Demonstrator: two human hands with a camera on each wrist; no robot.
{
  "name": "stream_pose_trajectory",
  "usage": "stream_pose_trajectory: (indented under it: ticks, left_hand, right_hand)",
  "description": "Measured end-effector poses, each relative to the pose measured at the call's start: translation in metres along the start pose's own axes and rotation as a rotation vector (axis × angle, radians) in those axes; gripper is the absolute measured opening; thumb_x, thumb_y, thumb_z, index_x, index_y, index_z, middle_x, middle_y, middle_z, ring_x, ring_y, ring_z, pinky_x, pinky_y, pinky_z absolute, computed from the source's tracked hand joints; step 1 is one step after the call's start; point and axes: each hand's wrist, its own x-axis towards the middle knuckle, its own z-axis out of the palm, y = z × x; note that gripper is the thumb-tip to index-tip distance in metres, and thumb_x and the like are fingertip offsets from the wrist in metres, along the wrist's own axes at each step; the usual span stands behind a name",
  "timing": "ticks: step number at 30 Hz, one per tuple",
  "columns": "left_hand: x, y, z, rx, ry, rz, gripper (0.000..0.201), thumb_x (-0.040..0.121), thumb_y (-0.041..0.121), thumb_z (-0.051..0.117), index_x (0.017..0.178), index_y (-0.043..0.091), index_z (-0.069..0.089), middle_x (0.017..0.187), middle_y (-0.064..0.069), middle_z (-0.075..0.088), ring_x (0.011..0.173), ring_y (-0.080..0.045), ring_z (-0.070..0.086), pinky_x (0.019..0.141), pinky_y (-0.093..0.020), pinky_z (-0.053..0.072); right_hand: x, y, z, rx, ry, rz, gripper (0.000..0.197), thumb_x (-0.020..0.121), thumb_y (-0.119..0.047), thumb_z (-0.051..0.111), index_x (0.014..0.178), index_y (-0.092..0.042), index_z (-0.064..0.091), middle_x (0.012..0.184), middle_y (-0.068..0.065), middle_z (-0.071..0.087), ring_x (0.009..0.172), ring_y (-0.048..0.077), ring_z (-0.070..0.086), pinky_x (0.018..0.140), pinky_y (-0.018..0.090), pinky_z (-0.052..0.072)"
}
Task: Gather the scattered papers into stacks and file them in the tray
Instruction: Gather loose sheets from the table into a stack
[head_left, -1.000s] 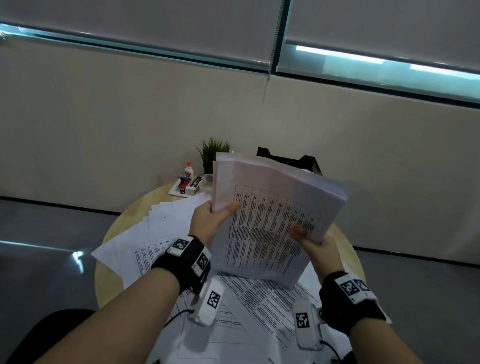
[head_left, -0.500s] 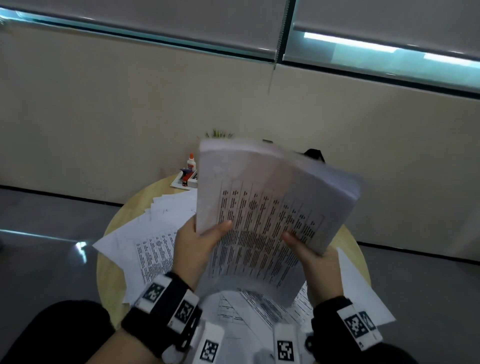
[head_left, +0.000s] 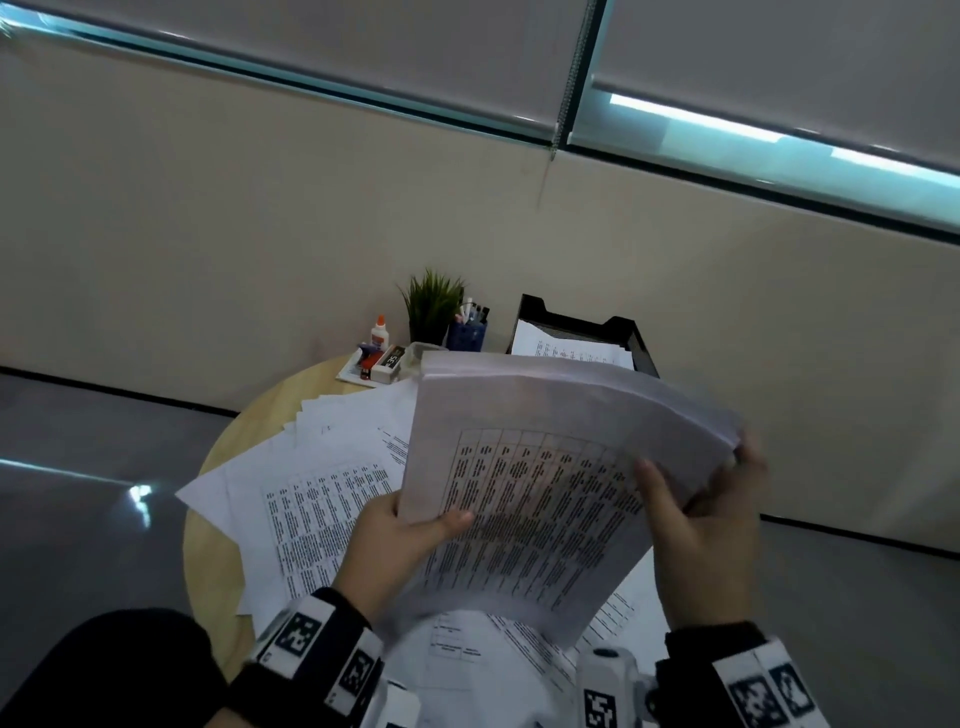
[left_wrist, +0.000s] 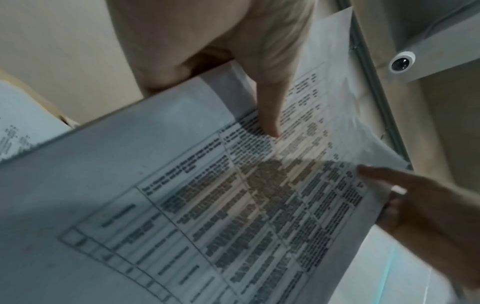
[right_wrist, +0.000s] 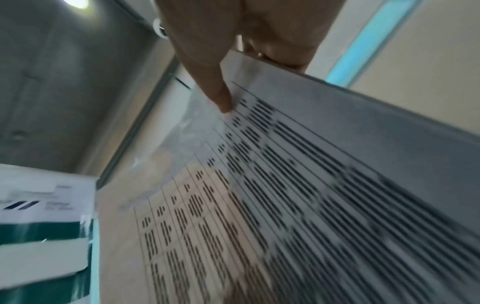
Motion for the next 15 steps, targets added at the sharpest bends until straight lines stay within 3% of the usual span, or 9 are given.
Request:
stream_pose_trajectory:
  ticks: [2,4,5,6,8,10,12,15]
  left_hand:
    - [0.001,-0.001,-0.005,0.012,-0.055,0.008,0.019,0.073,0.011,0.076,0.084,0.023,0.066,0.074,0.016,0.073,0.073,0.002,0.068,0.057,-0.006,0.048]
    - [0.003,-0.001,-0.010,0.009,-0.092,0.006,0.022,0.071,0.010,0.077,0.088,0.020,0.069,0.082,0.013,0.074,0.080,-0.004,0.070,0.062,-0.009,0.050]
    - [0.004,-0.001,-0.012,-0.003,-0.103,0.004,0.023,0.070,0.009,0.077,0.090,0.019,0.069,0.085,0.010,0.075,0.082,-0.007,0.071,0.063,-0.010,0.051]
    - [0.005,-0.001,-0.013,-0.016,-0.111,0.004,0.025,0.070,0.008,0.077,0.091,0.018,0.069,0.087,0.009,0.075,0.083,-0.007,0.071,0.064,-0.010,0.051]
    - [0.007,-0.001,-0.014,-0.024,-0.119,0.006,0.027,0.071,0.007,0.077,0.094,0.017,0.069,0.088,0.009,0.075,0.083,-0.006,0.071,0.064,-0.009,0.051]
    - [0.008,-0.002,-0.014,-0.042,-0.130,0.006,0.029,0.070,0.008,0.076,0.096,0.017,0.068,0.089,0.010,0.075,0.085,-0.006,0.070,0.064,-0.010,0.051]
    - [0.009,-0.002,-0.013,-0.058,-0.138,0.014,0.029,0.069,0.007,0.076,0.096,0.016,0.068,0.088,0.009,0.075,0.084,-0.006,0.071,0.065,-0.010,0.051]
    - [0.010,-0.003,-0.013,-0.069,-0.144,0.019,0.033,0.064,0.014,0.076,0.097,0.013,0.069,0.092,0.004,0.075,0.086,-0.009,0.071,0.069,-0.013,0.053]
  right_hand:
    - [0.011,-0.015,-0.005,-0.185,-0.038,-0.241,0.076,0.087,-0.003,0.064,0.138,-0.050,0.033,0.123,-0.005,0.056,0.108,0.011,0.059,0.093,0.033,0.051]
    - [0.024,-0.029,-0.010,-0.476,-0.114,-0.539,0.066,0.089,-0.002,0.059,0.144,-0.031,0.036,0.129,0.003,0.043,0.113,-0.002,0.047,0.099,0.015,0.041]
    - [0.030,-0.035,-0.011,-0.579,-0.159,-0.646,0.059,0.088,-0.003,0.058,0.143,-0.019,0.041,0.128,0.007,0.040,0.109,-0.005,0.045,0.098,0.006,0.035]
    - [0.036,-0.038,-0.013,-0.636,-0.218,-0.692,0.051,0.089,-0.006,0.057,0.139,-0.014,0.046,0.129,0.011,0.040,0.105,0.000,0.047,0.095,0.003,0.033]
    - [0.045,-0.042,-0.015,-0.687,-0.325,-0.691,0.038,0.093,-0.016,0.051,0.130,-0.013,0.057,0.131,0.013,0.042,0.097,0.015,0.055,0.087,0.015,0.043]
    - [0.050,-0.042,-0.017,-0.709,-0.392,-0.677,0.035,0.093,-0.023,0.046,0.123,-0.014,0.064,0.126,0.010,0.050,0.092,0.020,0.062,0.075,0.027,0.049]
    - [0.053,-0.044,-0.019,-0.689,-0.431,-0.667,0.034,0.093,-0.027,0.048,0.118,-0.016,0.068,0.118,0.006,0.059,0.088,0.019,0.065,0.072,0.030,0.049]
    - [0.057,-0.047,-0.022,-0.678,-0.486,-0.618,0.035,0.093,-0.034,0.047,0.119,-0.021,0.067,0.118,-0.001,0.060,0.093,0.013,0.063,0.076,0.030,0.048]
